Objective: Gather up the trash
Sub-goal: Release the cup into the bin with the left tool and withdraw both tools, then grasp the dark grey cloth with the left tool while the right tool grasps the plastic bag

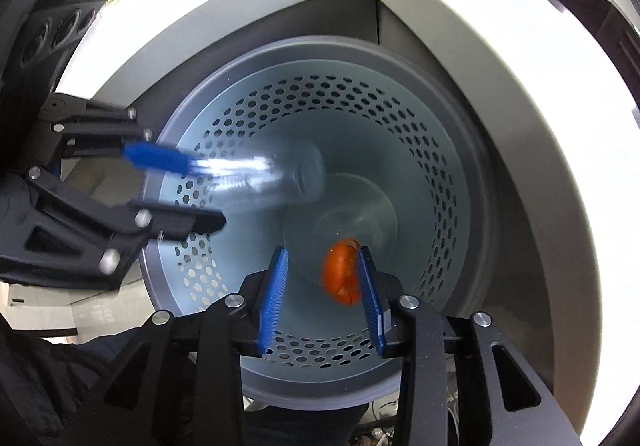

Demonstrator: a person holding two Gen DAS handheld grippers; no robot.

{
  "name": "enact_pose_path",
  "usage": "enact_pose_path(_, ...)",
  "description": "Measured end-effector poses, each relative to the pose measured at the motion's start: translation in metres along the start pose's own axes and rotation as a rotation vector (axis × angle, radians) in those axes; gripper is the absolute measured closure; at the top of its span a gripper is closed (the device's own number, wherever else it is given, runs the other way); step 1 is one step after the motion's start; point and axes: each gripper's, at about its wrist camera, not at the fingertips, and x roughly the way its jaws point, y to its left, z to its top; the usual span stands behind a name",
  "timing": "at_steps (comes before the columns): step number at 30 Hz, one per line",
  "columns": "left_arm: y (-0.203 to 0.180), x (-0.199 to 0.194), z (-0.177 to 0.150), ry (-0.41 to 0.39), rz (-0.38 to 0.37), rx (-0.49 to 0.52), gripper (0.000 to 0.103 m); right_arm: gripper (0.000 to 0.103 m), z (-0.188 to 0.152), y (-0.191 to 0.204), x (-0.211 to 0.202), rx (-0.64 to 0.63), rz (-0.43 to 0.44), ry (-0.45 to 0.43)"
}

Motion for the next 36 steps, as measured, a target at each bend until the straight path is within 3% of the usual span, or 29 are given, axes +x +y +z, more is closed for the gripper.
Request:
enact_pose_path(4, -0.003, -0.008, 0.000, -0.013, 0.002, 0.006, 0.048, 0.059, -0.002, -0.003, -0.009, 0.003, -0.007, -0.012)
enact_pose_path(6, -0.005, -0.015, 0.001, -0.033, 0.006, 0.005, 0.045, 0.047, -0.003, -0.003, -0.015, 0.010, -0.011, -0.024)
enact_pose_path(12, -0.004, -0.068, 0.009, -0.179, 0.011, -0.039, 0.035, 0.042, -0.003, -0.008, -0.044, 0.041, 0.011, -0.090)
enact_pose_path(21, 0.047, -0.148, 0.030, -0.418, 0.193, -0.214, 0.030, 0.038, 0.031, -0.008, -0.086, 0.056, 0.056, -0.214)
enact_pose_path(27, 0.101, -0.172, 0.048, -0.460, 0.320, -0.316, 0.028, 0.037, 0.069, 0.000, -0.093, 0.026, 0.075, -0.272)
enact_pose_path(36, 0.170, -0.160, 0.076, -0.461, 0.391, -0.438, 0.028, 0.037, 0.127, 0.016, -0.109, -0.040, 0.076, -0.339)
